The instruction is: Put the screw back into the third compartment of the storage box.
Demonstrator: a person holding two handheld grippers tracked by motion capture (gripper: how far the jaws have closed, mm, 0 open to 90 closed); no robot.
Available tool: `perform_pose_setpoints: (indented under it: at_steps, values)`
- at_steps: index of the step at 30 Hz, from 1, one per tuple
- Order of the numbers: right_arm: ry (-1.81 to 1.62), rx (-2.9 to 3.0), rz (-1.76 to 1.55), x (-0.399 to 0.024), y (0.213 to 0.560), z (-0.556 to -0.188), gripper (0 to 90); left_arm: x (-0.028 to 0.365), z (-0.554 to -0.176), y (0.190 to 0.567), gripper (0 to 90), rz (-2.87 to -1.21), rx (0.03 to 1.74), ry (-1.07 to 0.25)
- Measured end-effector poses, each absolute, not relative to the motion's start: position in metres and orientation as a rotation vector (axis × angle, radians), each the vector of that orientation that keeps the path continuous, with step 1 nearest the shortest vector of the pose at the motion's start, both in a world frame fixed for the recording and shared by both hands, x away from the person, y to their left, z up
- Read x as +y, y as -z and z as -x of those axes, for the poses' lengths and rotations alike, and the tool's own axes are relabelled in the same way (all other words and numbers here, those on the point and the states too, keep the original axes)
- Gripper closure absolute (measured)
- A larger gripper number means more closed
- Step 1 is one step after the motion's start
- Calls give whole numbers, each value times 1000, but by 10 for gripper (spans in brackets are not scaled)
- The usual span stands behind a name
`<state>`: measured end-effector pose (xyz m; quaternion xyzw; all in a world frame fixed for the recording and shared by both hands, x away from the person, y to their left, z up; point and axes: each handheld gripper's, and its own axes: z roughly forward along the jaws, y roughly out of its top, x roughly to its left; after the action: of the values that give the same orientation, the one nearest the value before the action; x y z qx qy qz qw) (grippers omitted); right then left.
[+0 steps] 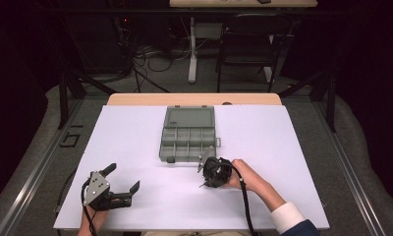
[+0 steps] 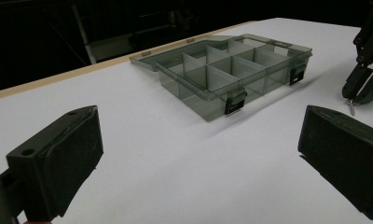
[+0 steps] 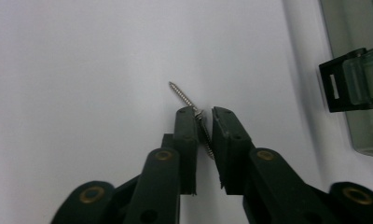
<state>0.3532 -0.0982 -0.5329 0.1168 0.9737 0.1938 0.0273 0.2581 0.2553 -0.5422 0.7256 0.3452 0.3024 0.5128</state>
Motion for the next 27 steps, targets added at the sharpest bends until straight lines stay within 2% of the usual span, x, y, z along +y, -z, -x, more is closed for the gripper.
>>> perform_pose_setpoints:
  at_steps: [4,13,27]
  values:
    - [-604,3012,-355,-99,533,-352,873,256,-258,542,0,-1744,828,-726]
    - [-593,3011,-380,-101,532,-350,880,255,-258,542,0,-1746,830,-726]
    - [-583,2955,-389,-99,508,-353,880,255,-258,542,0,-1743,828,-728]
